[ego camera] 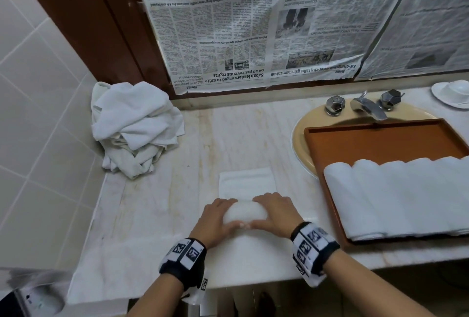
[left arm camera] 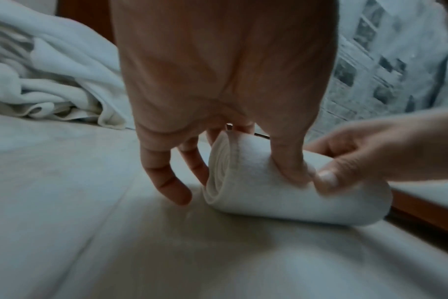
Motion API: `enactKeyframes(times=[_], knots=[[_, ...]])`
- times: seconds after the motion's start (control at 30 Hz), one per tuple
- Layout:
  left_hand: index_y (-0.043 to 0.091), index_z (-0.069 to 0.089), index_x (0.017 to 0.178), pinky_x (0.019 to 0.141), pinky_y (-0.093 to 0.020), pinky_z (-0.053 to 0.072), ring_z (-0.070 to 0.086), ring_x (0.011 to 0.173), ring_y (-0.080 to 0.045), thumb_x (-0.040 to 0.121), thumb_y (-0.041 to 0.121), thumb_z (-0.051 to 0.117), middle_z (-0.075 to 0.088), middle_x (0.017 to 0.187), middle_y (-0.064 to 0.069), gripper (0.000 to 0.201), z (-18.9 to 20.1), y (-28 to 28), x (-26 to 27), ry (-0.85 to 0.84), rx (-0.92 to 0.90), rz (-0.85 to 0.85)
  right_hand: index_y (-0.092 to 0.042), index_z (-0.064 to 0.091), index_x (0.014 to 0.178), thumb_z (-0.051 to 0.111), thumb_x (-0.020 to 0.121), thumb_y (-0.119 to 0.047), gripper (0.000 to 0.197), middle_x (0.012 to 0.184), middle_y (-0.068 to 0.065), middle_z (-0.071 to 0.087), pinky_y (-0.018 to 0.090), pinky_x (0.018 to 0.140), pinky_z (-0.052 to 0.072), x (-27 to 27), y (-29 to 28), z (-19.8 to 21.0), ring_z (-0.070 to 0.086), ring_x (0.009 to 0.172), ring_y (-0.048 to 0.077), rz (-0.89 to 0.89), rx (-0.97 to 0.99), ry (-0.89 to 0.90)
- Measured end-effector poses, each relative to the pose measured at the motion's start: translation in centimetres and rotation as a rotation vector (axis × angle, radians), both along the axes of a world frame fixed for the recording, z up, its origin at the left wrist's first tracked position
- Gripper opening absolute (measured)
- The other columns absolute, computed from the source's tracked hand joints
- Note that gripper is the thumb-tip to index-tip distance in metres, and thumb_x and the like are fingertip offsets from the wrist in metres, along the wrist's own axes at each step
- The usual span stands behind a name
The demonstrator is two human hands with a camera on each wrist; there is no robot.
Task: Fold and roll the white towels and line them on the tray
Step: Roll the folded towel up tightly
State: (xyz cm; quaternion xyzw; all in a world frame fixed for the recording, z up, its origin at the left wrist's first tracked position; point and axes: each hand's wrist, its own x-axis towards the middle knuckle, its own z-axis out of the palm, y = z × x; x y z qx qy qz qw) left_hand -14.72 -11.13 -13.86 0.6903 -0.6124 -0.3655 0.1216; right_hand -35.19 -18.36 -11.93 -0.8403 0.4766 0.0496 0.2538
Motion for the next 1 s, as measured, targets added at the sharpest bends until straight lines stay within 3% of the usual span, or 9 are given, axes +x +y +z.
enactKeyframes(times=[0.1, 0.2, 0.33, 0.43, 0.53, 0.6, 0.7, 0.87, 1.0], knots=[[0.031, 0.048, 0.142, 0.103, -0.03, 0.034, 0.044, 0.127, -0.02, 0.072, 0.069, 0.064, 0.05, 0.136, 0.002, 0.081, 0.4, -1.0, 0.5, 0.085, 0.033, 0.028, -0.019, 0.049, 0.136, 0.069, 0.072, -0.054, 0.076, 0.129, 0.0, 0.052, 0.045, 0.101, 0.038, -0.7, 2.5, -1.7, 0.05, 0.121, 0.026, 0.002, -0.289, -0.023], [0.031, 0.052, 0.139, 0.101, -0.03, 0.037, 0.048, 0.125, -0.02, 0.079, 0.061, 0.07, 0.054, 0.132, 0.001, 0.07, 0.3, -1.4, 0.6, 0.096, 0.036, 0.024, -0.016, 0.049, 0.133, 0.077, 0.064, -0.047, 0.081, 0.124, 0.005, 0.054, 0.047, 0.094, 0.047, -0.8, 3.2, -2.8, 0.053, 0.116, 0.028, 0.034, -0.382, -0.032], [0.031, 0.041, 0.146, 0.105, -0.044, 0.038, 0.029, 0.136, -0.021, 0.078, 0.073, 0.058, 0.038, 0.146, 0.01, 0.082, 0.3, -0.8, 0.0, -0.155, -0.014, -0.014, -0.02, 0.046, 0.135, 0.066, 0.078, -0.044, 0.065, 0.127, 0.001, 0.049, 0.041, 0.096, 0.04, -0.3, 0.5, -1.8, 0.048, 0.12, 0.027, 0.08, -0.232, 0.018], [0.031, 0.039, 0.148, 0.099, -0.04, 0.042, 0.027, 0.136, -0.018, 0.079, 0.076, 0.041, 0.034, 0.15, 0.013, 0.082, 0.3, -0.1, -0.8, -0.279, -0.196, -0.065, -0.022, 0.042, 0.14, 0.061, 0.086, -0.049, 0.063, 0.133, 0.001, 0.045, 0.04, 0.1, 0.036, 0.1, -1.7, -0.7, 0.038, 0.126, 0.023, 0.106, -0.057, 0.057], [0.032, 0.043, 0.146, 0.098, -0.036, 0.041, 0.029, 0.136, -0.015, 0.076, 0.077, 0.029, 0.039, 0.148, 0.012, 0.084, -0.2, 0.1, -1.0, -0.242, -0.223, -0.042, -0.022, 0.044, 0.137, 0.064, 0.085, -0.051, 0.062, 0.131, 0.002, 0.047, 0.041, 0.099, 0.038, 0.5, -2.9, 0.3, 0.039, 0.124, 0.022, 0.09, 0.08, 0.087], [0.032, 0.047, 0.143, 0.103, -0.034, 0.038, 0.031, 0.135, -0.013, 0.076, 0.076, 0.036, 0.043, 0.144, 0.013, 0.08, -0.4, -0.3, -0.4, -0.14, -0.176, -0.004, -0.021, 0.045, 0.135, 0.064, 0.086, -0.05, 0.06, 0.129, 0.002, 0.049, 0.04, 0.099, 0.039, 0.3, -2.4, 0.6, 0.042, 0.123, 0.023, 0.08, 0.119, 0.107], [0.03, 0.055, 0.136, 0.104, -0.033, 0.036, 0.04, 0.128, -0.014, 0.079, 0.067, 0.056, 0.053, 0.136, 0.009, 0.068, 0.3, -1.3, 0.5, 0.0, -0.128, -0.013, -0.018, 0.039, 0.141, 0.062, 0.085, -0.044, 0.066, 0.134, 0.002, 0.047, 0.04, 0.1, 0.037, -0.3, 0.1, 0.1, 0.044, 0.124, 0.026, 0.087, -0.101, 0.098], [0.024, 0.065, 0.126, 0.093, -0.024, 0.038, 0.056, 0.115, -0.015, 0.085, 0.052, 0.071, 0.065, 0.123, 0.004, 0.05, 1.6, -3.4, 0.9, 0.041, -0.069, -0.036, -0.01, 0.055, 0.128, 0.082, 0.053, -0.045, 0.087, 0.117, 0.005, 0.059, 0.047, 0.091, 0.05, -0.1, 2.3, -1.7, 0.06, 0.107, 0.027, 0.062, -0.381, 0.07], [0.031, 0.046, 0.142, 0.102, -0.039, 0.04, 0.042, 0.131, -0.018, 0.085, 0.063, 0.061, 0.048, 0.141, 0.01, 0.067, 1.6, -2.1, -0.2, -0.14, -0.029, -0.098, -0.014, 0.047, 0.136, 0.067, 0.072, -0.049, 0.075, 0.127, 0.003, 0.053, 0.047, 0.103, 0.036, 0.5, 0.6, -1.0, 0.051, 0.12, 0.027, 0.095, -0.255, 0.104]])
